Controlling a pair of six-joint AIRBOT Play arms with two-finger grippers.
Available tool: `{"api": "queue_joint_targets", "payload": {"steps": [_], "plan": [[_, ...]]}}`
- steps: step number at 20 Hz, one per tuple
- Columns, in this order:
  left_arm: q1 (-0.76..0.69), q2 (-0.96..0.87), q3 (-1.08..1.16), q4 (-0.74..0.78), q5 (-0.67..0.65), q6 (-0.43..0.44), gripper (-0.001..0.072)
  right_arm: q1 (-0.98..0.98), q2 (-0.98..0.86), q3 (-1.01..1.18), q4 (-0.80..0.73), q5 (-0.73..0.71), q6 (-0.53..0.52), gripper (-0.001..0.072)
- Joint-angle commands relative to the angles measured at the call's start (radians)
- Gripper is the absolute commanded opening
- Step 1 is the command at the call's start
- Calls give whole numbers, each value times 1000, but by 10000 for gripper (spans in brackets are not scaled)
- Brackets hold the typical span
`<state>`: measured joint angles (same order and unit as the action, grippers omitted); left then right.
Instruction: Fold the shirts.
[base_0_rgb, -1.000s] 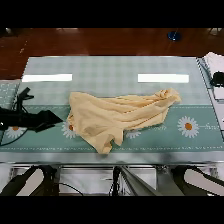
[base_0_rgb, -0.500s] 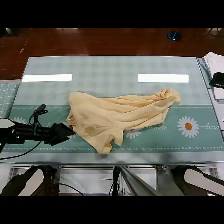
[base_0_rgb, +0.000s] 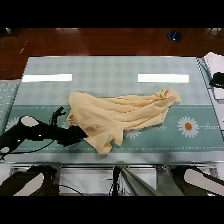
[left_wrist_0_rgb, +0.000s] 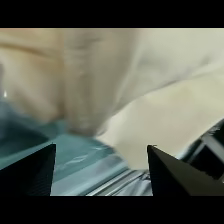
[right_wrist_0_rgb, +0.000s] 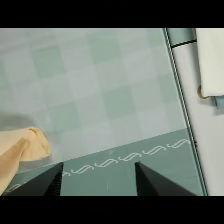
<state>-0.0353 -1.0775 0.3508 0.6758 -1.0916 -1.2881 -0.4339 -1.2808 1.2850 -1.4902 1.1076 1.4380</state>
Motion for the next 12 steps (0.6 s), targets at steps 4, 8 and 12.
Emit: {"api": "queue_joint_targets", "payload": {"steps": [4, 8, 12], "plan": [[-65, -96, 7, -63, 278, -8, 395, 0, 0, 1, 0, 0, 1, 527], [-65, -95, 31, -63, 270, 26, 62, 0, 0, 1, -1, 1, -2, 527], [-65, -93, 50, -64, 169, 104, 30, -1, -1, 1, -44, 0, -2, 526]]}}
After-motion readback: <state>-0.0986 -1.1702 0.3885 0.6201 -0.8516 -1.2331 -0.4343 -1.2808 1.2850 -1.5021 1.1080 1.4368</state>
